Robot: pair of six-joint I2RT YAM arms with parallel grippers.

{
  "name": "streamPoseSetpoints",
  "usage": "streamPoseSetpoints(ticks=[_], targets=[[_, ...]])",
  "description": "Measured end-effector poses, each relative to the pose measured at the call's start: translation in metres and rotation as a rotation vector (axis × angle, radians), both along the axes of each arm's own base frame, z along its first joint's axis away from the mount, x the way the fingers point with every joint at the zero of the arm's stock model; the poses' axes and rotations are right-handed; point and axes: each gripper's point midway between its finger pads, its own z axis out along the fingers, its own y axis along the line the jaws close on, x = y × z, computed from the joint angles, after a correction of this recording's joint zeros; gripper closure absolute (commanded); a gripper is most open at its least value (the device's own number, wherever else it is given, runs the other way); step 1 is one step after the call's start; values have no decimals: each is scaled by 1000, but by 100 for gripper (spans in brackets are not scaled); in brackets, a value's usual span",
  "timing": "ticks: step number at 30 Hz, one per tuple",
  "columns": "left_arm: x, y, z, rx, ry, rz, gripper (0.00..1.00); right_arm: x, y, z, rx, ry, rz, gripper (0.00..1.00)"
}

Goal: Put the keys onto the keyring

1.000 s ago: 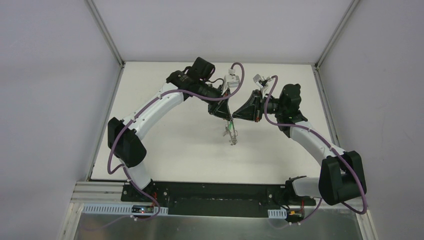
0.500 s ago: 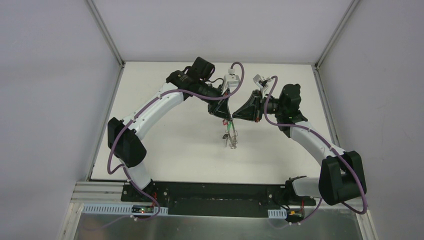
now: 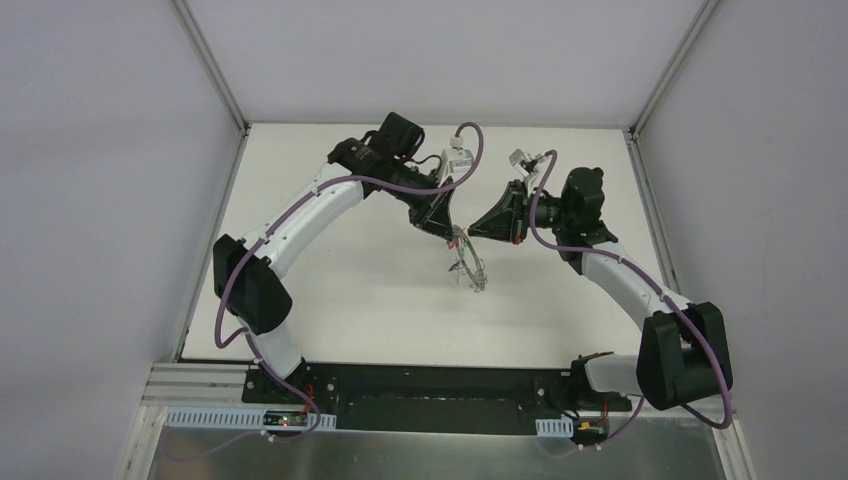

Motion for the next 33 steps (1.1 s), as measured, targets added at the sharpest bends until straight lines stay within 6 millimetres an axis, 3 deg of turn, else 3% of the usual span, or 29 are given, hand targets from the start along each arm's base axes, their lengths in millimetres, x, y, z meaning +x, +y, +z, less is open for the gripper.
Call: streamPoseSetpoints(ticks=[15, 27, 33], targets=[[1, -5, 5, -19, 27, 23, 75, 0, 0, 0, -1, 3, 0, 100], [7, -15, 3, -43, 67, 36, 73, 0, 0, 0, -1, 3, 0, 100], [6, -19, 3, -47, 84, 37, 78, 0, 0, 0, -1, 3, 0, 100]])
